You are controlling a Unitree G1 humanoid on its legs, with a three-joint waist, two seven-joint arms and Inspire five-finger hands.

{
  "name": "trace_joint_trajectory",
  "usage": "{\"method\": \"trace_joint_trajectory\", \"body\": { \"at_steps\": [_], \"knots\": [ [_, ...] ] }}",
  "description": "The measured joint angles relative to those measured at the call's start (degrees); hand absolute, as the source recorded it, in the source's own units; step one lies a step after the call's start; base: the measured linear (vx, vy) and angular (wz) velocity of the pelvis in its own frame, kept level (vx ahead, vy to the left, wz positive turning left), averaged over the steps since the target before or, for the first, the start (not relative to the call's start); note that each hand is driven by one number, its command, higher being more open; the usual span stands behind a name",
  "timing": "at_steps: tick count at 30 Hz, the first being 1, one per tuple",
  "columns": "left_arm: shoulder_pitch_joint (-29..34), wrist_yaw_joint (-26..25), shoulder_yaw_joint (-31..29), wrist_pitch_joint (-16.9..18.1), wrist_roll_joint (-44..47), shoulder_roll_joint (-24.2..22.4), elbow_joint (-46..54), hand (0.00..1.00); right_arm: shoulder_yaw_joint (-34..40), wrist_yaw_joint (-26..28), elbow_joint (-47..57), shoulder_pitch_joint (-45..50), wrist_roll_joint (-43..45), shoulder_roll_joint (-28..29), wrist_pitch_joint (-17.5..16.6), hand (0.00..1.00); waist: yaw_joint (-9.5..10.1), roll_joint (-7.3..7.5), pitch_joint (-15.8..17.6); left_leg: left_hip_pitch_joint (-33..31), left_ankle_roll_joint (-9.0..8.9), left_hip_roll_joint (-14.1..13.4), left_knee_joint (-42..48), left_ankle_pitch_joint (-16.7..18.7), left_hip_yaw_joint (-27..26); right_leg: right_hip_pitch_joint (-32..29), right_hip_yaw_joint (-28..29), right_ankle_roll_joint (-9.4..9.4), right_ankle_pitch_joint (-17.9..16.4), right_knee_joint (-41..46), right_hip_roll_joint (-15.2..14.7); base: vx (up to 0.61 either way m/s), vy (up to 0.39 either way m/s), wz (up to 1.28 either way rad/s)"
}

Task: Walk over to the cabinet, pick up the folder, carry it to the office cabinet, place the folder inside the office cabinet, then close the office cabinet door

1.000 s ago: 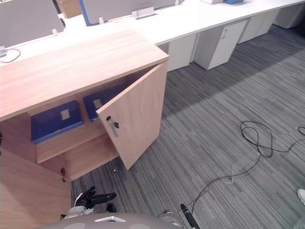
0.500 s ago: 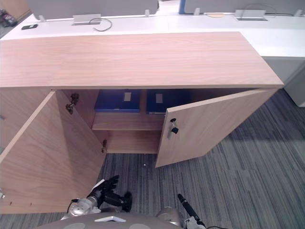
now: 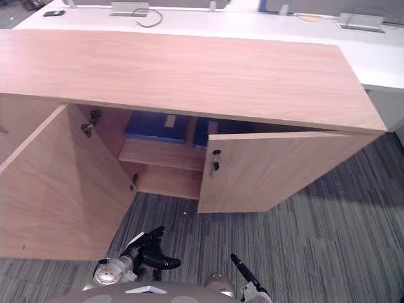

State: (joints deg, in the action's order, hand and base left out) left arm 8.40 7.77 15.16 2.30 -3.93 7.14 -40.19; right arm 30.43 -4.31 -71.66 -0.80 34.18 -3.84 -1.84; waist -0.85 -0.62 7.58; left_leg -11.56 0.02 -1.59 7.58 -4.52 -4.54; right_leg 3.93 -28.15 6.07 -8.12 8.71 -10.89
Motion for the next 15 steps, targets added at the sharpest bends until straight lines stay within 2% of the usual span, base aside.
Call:
{"method": "trace_joint_trajectory", "body": {
  "at_steps": [2, 4, 5, 6, 8, 9, 11, 14, 15],
  "knots": [
    [0.2, -0.9, -0.2, -0.8, -0.1, -0.4, 1.0, 1.00, -0.1, 0.2, 0.4, -0.6, 0.5, 0.3, 0.0, 1.00, 0.04, 0.06, 0.2, 0.0, 1.17, 0.5, -2.1, 0.1, -1.1, -0.5, -2.0, -0.14, -0.1, 0.0, -0.8, -0.11, 0.065, 0.44],
    [1.1, -1.1, 0.9, -2.6, 1.2, 0.3, 5.3, 1.00, -0.2, 0.5, 0.7, -0.8, 0.6, 0.3, 0.3, 1.00, -0.17, 0.13, 0.7, 0.2, 1.51, 1.0, -4.3, 0.0, -4.6, -0.2, -4.4, 0.23, 0.2, -0.6, -1.9, -0.07, 0.101, 0.64],
    [1.2, 0.9, 0.6, -2.7, 3.9, 0.6, 4.6, 1.00, -0.2, 0.6, 0.8, -0.6, 0.6, 0.1, 0.5, 1.00, -0.27, 0.50, 0.8, 0.1, 2.02, 1.2, -4.6, -0.5, -6.0, 0.2, -5.6, 0.71, 0.7, -1.4, -2.8, 0.01, 0.133, 0.75],
    [1.3, 2.3, 0.5, -2.9, 7.4, -0.1, 3.6, 1.00, -0.1, 0.8, 1.5, -0.3, 0.2, 0.1, 0.7, 1.00, -0.70, -0.74, 0.9, 0.4, 2.13, 1.5, -6.1, -2.7, -6.7, 0.6, -6.4, 0.96, 0.7, -1.3, -2.9, 0.03, 0.109, 0.55],
    [2.1, 1.4, -1.3, -4.6, 8.4, -0.8, 5.2, 1.00, -1.0, 0.8, 2.8, 0.6, 0.1, 0.1, 0.3, 1.00, -1.00, -1.00, 0.6, 3.5, 3.12, 3.7, -12.9, -5.6, -5.9, 1.0, -5.5, 0.80, 0.7, -2.5, -3.0, 0.05, 0.116, 0.38],
    [4.4, 1.2, -2.7, -6.7, 9.9, -0.2, 11.1, 1.00, -1.9, 0.8, 3.1, 0.4, 0.4, 0.0, 0.4, 1.00, -1.38, -0.83, 0.9, 3.0, 3.36, 4.5, -12.9, -5.5, -5.3, 1.0, -5.0, 0.34, 0.4, -3.0, -3.1, 0.07, 0.143, 0.31],
    [9.2, 2.8, -2.8, -8.6, 16.4, 3.2, 20.8, 1.00, -2.3, 1.3, 2.6, 0.4, 0.4, -0.5, 1.9, 1.00, -0.86, -0.67, 0.9, 3.4, 3.97, 6.0, -13.0, -5.1, -4.5, 1.7, -2.7, -0.61, -0.2, -4.0, -3.0, 0.08, 0.104, 0.31],
    [14.4, 2.9, -4.3, -8.6, 23.9, 6.9, 30.2, 1.00, -2.4, 1.5, 2.4, 0.3, -0.1, -1.5, 2.9, 1.00, -0.86, -1.22, 0.7, 4.3, 5.11, 7.6, -13.0, -4.1, -4.2, 3.1, -1.0, -1.74, -0.9, -4.9, -3.4, 0.11, 0.085, 0.22],
    [17.0, 2.9, -5.4, -8.6, 28.6, 9.4, 34.6, 1.00, -2.4, 1.6, 2.3, 0.1, -0.2, -2.1, 3.4, 1.00, -0.82, -1.67, 0.4, 4.4, 5.85, 8.2, -13.0, -3.4, -4.1, 3.5, -0.7, -2.02, -1.0, -5.6, -3.6, 0.12, 0.053, 0.10]
  ]
}}
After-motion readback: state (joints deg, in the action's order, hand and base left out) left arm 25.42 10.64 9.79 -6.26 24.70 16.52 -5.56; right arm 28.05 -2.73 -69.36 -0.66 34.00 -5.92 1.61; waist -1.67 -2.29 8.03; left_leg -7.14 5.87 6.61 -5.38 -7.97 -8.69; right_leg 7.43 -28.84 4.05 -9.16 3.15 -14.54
